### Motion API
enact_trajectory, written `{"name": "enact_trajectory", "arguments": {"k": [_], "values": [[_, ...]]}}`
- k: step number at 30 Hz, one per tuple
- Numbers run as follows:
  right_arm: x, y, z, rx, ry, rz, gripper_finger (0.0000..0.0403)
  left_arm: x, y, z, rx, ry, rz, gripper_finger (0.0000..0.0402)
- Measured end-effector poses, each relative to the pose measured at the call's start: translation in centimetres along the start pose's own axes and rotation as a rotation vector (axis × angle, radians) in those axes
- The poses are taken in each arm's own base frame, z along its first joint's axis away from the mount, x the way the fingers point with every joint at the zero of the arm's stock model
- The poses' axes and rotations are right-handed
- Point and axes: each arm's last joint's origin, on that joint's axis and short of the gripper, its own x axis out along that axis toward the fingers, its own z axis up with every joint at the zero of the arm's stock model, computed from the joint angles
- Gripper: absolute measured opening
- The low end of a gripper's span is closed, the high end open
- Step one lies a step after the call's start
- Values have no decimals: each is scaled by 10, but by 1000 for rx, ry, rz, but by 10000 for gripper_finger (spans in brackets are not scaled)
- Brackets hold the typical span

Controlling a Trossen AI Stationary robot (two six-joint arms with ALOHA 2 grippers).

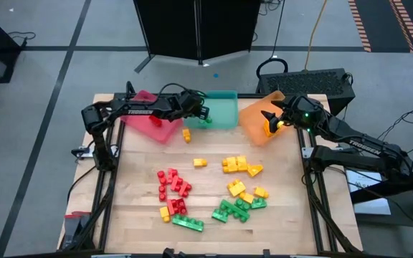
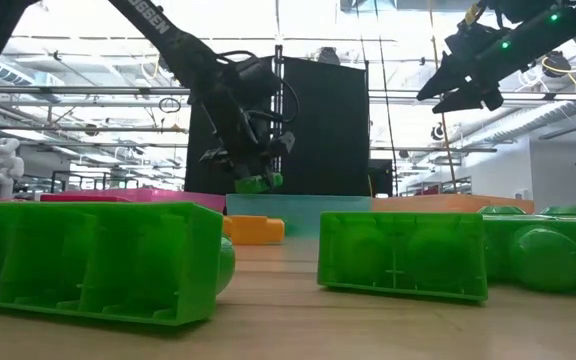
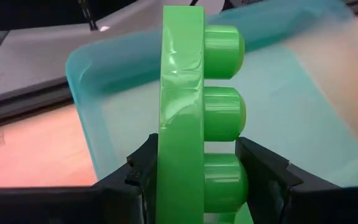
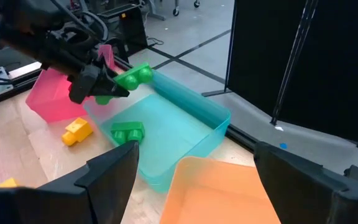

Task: Sort blocks
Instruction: Put the green game piece into the blue bin, then put the red game piece into the red bin

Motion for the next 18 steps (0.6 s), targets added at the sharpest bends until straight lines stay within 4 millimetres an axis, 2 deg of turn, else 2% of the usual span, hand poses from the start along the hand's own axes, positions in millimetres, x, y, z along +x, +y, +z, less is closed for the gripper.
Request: {"name": "enact_trajectory", "arguments": {"k": [2,7,9,12,14,16,18], "values": [[0,0,0,0,0,0,315,0,0,1,-2,-5,-2,179],[0,0,0,0,0,1,315,0,1,0,0,-5,12,291],[0,0,0,0,0,1,315,0,1,0,2,0,15,314],[0,0,0,0,0,1,315,0,-1,1,-1,7,-12,322],[0,0,0,0,0,2,315,-6,-5,5,27,35,-93,320],[0,0,0,0,1,2,315,-20,-15,11,127,41,-216,313],[0,0,0,-3,1,3,315,-45,-26,15,258,35,-375,305]]}}
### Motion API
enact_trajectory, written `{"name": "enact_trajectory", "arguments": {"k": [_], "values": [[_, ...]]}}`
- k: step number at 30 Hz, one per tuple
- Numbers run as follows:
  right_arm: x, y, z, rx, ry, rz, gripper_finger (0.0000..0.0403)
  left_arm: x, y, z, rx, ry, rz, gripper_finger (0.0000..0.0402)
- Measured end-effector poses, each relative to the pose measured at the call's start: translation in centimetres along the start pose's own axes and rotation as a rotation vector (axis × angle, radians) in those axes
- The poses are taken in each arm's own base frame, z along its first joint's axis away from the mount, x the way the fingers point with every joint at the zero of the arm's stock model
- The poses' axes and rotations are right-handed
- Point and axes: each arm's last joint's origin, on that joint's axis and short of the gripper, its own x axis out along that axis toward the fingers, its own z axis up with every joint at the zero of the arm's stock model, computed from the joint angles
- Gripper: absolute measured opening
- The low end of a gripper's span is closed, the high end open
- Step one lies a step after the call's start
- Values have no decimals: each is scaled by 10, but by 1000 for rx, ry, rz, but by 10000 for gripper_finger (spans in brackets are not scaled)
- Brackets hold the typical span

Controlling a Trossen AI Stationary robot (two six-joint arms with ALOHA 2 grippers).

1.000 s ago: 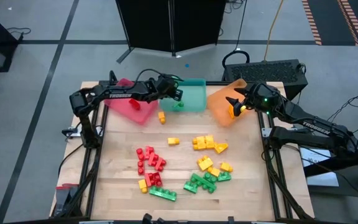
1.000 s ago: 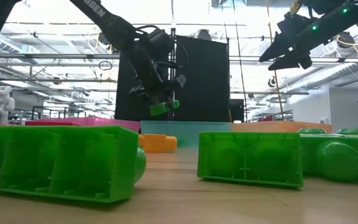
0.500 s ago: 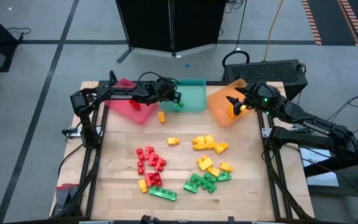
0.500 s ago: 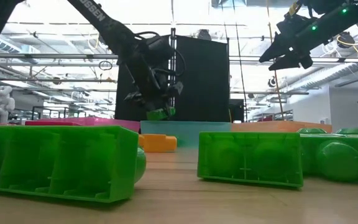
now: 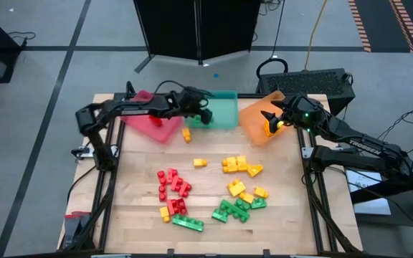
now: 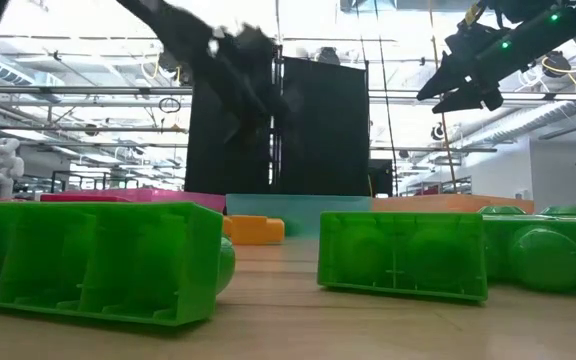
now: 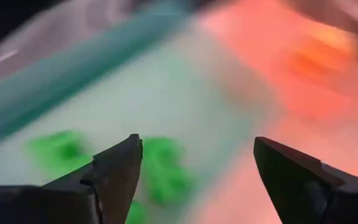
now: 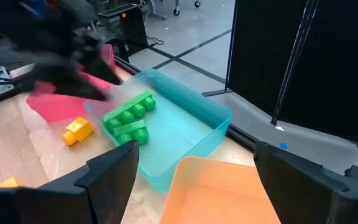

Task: Sort blocks
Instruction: Put the red game piece into the red bin

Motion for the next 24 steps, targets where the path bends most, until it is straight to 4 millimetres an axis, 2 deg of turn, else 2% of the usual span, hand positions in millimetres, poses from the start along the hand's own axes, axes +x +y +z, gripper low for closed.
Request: {"name": "enact_trajectory", "arguments": {"k": [3,7,10,14,18,24], "values": [[0,0,0,-1,3,0,315,-33,-28,-1,155,26,-170,297],[0,0,0,-1,6,2,315,-70,-56,-24,229,158,-131,294],[0,0,0,-3,7,2,315,-87,-74,-57,234,249,-48,294],[0,0,0,-6,7,2,315,-104,-95,-109,247,340,-78,294],[0,0,0,-6,7,2,315,-122,-102,-150,326,423,-108,294],[0,0,0,-1,7,2,315,-146,-93,-180,514,542,-63,294]]}}
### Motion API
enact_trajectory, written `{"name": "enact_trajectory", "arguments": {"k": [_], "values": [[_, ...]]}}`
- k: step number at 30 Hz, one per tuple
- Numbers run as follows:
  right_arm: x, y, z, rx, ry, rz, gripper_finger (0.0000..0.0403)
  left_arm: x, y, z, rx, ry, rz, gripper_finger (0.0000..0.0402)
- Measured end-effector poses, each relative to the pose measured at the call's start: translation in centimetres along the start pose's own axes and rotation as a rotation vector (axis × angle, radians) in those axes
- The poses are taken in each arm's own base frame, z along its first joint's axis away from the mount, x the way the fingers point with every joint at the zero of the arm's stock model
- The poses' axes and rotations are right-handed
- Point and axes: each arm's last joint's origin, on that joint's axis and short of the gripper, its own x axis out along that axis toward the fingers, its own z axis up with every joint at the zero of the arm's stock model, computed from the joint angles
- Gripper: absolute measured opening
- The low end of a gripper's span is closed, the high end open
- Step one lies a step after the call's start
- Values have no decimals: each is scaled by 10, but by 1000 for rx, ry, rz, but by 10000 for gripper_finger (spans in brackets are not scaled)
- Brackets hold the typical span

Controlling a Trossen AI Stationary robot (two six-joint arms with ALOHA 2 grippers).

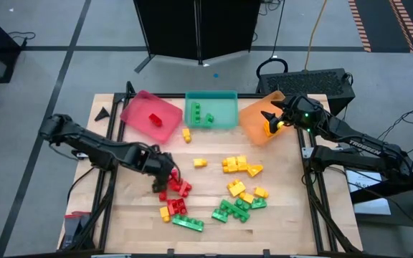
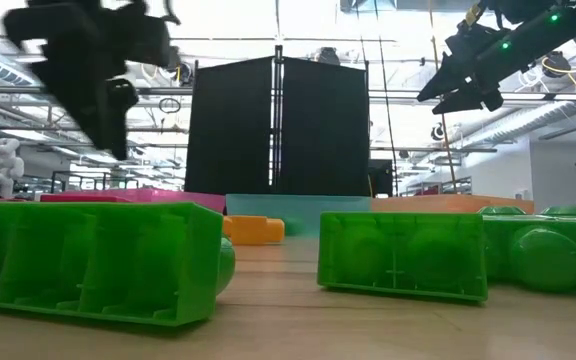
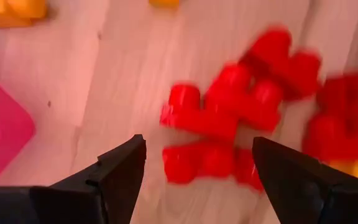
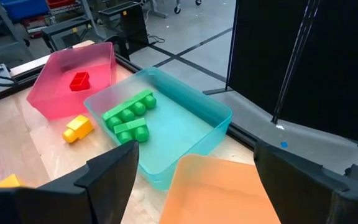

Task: Sort blocks
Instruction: Put the red game piece into the red bin

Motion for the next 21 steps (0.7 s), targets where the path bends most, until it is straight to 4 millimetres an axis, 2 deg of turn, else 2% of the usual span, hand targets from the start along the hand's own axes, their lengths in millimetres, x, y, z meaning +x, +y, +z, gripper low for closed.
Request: {"name": "enact_trajectory", "arguments": {"k": [3,8,15,21], "values": [[0,0,0,1,-2,0,315,-5,-5,-11,135,42,-25,294],[0,0,0,3,-2,0,315,-2,-10,-22,345,74,-51,294],[0,0,1,13,-10,-4,315,12,-4,-33,577,104,12,294],[0,0,1,34,-9,-4,315,27,-4,-40,698,73,-36,294]]}}
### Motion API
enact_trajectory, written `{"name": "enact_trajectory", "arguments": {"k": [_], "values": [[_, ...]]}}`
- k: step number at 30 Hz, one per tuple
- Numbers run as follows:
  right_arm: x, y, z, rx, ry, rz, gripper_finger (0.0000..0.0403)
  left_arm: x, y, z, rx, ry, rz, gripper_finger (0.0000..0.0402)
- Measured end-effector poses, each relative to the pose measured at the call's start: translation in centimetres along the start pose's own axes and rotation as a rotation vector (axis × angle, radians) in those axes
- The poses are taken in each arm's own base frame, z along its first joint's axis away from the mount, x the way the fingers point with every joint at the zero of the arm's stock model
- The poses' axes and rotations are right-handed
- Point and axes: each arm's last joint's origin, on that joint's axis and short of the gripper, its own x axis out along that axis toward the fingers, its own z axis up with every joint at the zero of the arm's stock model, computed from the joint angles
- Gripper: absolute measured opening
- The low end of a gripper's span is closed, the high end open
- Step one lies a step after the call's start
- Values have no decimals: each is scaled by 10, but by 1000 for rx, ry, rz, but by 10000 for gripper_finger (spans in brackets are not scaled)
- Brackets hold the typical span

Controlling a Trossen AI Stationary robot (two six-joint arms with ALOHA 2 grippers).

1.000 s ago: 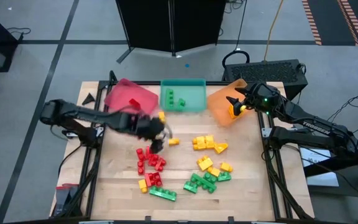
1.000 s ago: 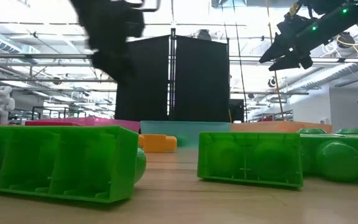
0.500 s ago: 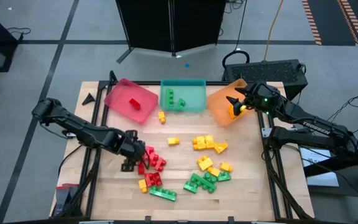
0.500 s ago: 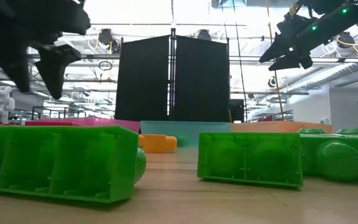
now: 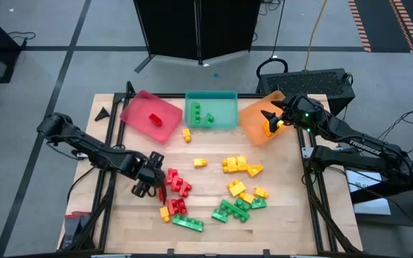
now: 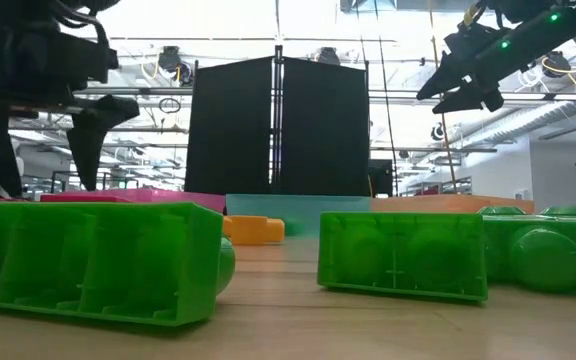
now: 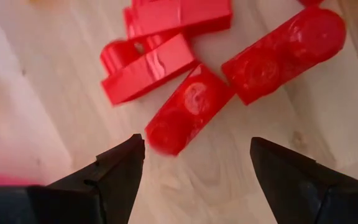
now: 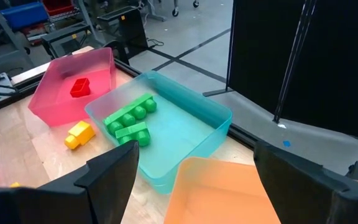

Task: Sort blocks
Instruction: Put the red game piece into the red bin

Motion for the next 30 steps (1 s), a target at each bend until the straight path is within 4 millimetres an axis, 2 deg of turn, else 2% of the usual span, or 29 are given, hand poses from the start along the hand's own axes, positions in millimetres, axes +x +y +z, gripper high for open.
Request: {"name": "enact_trajectory", "arguments": {"k": [4,10,19,30], "values": [[0,0,0,0,-1,-7,315,7,0,-1,68,-30,7,294],[0,0,0,0,-1,-7,315,15,11,-7,107,-35,-4,294],[0,0,0,0,0,-8,315,24,27,-13,91,-79,-58,292],[0,0,0,-3,0,-7,315,47,28,-8,200,-57,-158,223]]}}
